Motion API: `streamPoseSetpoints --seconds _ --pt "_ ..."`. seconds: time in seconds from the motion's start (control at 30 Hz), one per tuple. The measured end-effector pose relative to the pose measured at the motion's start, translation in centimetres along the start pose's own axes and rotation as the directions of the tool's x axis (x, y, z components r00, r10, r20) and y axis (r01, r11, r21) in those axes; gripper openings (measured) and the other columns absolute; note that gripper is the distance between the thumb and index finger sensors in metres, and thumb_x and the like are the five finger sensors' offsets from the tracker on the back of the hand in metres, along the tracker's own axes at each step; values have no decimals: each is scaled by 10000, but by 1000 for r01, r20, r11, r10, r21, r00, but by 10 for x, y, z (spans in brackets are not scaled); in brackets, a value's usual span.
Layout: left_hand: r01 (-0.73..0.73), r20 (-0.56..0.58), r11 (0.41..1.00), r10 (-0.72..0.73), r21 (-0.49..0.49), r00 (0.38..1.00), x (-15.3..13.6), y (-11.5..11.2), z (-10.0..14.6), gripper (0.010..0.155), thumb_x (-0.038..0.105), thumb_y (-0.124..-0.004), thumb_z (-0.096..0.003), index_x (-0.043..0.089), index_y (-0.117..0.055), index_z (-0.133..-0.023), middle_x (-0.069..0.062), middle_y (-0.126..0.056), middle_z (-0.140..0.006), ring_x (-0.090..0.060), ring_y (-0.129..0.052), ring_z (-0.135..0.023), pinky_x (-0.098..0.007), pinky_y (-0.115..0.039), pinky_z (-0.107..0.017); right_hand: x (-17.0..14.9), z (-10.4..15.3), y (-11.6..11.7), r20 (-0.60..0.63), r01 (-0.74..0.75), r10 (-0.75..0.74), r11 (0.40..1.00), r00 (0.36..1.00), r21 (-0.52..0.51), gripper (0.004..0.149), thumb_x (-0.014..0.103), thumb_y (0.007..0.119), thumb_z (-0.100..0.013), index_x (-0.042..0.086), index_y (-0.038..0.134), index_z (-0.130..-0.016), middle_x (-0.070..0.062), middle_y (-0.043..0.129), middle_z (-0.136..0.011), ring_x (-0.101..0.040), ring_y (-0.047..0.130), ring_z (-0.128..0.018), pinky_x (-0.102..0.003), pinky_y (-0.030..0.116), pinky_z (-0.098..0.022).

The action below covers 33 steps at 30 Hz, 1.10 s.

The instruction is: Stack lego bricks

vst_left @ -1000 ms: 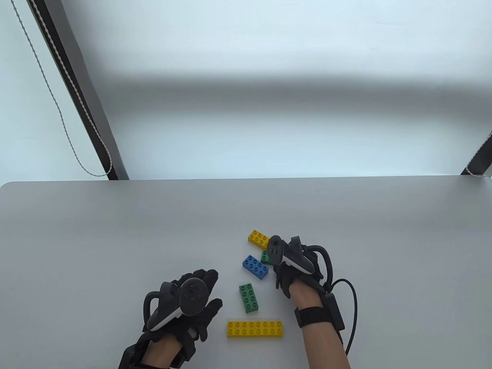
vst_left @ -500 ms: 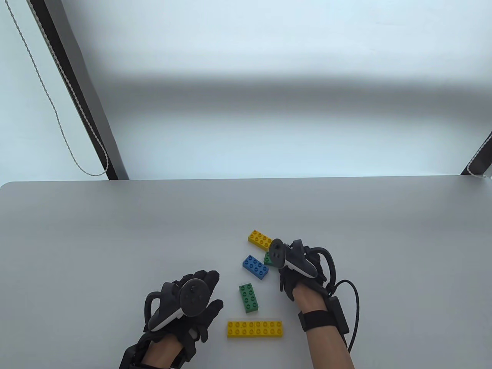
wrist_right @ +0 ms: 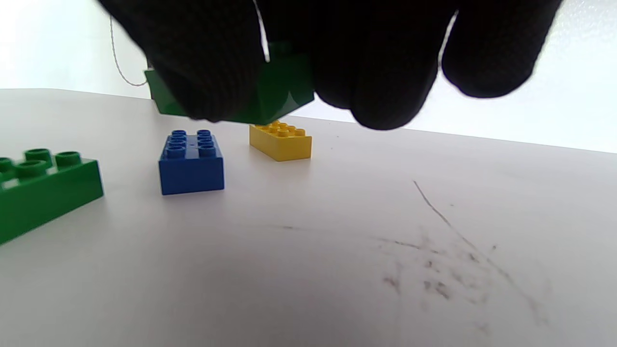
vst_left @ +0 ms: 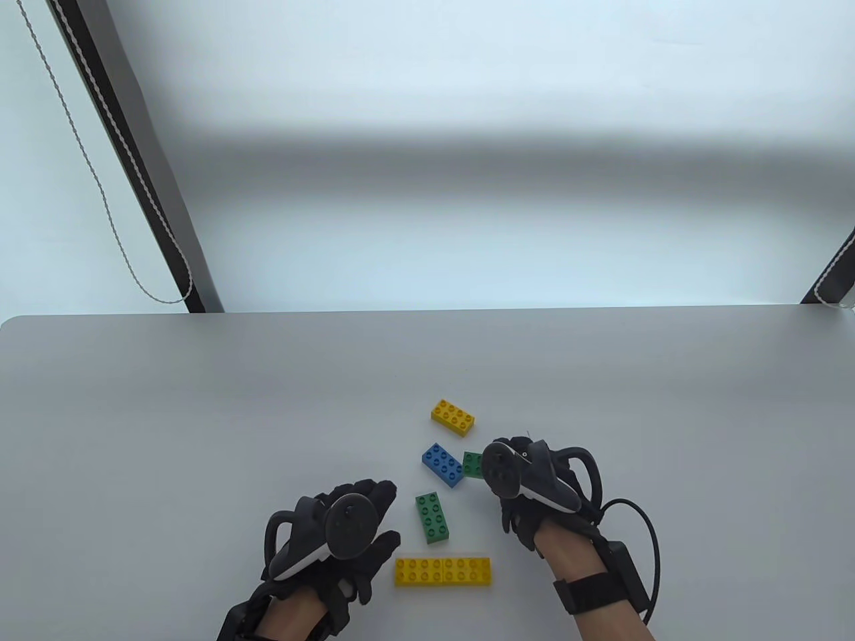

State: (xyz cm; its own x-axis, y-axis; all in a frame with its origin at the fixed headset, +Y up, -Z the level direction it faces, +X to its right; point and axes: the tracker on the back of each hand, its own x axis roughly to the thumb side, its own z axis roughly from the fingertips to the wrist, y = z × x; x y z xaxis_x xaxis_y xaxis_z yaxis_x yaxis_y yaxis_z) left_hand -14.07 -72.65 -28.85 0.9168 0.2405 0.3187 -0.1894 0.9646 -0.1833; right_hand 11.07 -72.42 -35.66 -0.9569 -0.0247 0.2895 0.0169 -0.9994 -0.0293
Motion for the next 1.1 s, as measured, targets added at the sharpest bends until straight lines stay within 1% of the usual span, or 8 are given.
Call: streamPoseSetpoints --seconds 0.17,0.33,0.53,0.6,0.73,0.9,1.1 --pt "2 29 1000 -3 11 1000 8 -3 1 713 562 -732 -423 293 -516 -1047 -53 -596 -1125 -338 -622 -1018 -637 -552 -714 15 19 -11 80 7 -5 1000 997 -21 676 379 905 -311 87 674 -875 -163 826 -833 -333 951 -624 -549 814 -484" --pt "17 63 999 -19 32 998 15 -5 2 716 553 -751 -418 291 -517 -1041 -46 -607 -1117 -326 -643 -1007 -631 -565 -712 28 35 -17 135 31 -27 999 991 -29 678 384 908 -307 80 679 -869 -163 832 -824 -330 955 -615 -549 815 -483" --pt "19 105 999 -23 38 994 24 -8 2 726 553 -768 -412 289 -514 -1039 -41 -617 -1109 -320 -658 -998 -624 -576 -711 40 55 -14 187 93 -85 995 979 -36 680 390 912 -305 82 682 -866 -162 834 -821 -328 955 -614 -548 814 -484" --pt "17 110 999 -21 40 994 26 -8 2 727 553 -769 -410 288 -515 -1039 -40 -619 -1108 -318 -661 -997 -623 -577 -711 42 61 -10 207 115 -99 991 973 -63 681 392 913 -304 82 682 -866 -160 833 -821 -327 955 -612 -548 814 -483" --pt "20 127 999 -23 31 992 29 -12 2 728 559 -769 -408 287 -522 -1036 -39 -628 -1103 -317 -668 -994 -620 -583 -710 45 66 -4 229 125 -111 991 967 -47 681 396 913 -303 89 681 -865 -157 831 -828 -329 954 -620 -547 815 -485" --pt "35 137 999 -37 12 990 31 -18 0 717 562 -771 -404 284 -547 -1026 -38 -654 -1091 -314 -687 -984 -618 -592 -705 46 69 -2 240 133 -120 991 963 -35 681 400 915 -302 93 682 -863 -153 833 -824 -325 955 -616 -546 816 -484" --pt "57 157 998 -54 -13 986 35 -26 -2 702 563 -775 -400 280 -580 -1012 -36 -690 -1071 -309 -717 -968 -614 -610 -698 49 72 2 255 142 -141 990 957 13 681 407 924 -294 99 692 -855 -148 845 -813 -318 963 -605 -547 818 -482"
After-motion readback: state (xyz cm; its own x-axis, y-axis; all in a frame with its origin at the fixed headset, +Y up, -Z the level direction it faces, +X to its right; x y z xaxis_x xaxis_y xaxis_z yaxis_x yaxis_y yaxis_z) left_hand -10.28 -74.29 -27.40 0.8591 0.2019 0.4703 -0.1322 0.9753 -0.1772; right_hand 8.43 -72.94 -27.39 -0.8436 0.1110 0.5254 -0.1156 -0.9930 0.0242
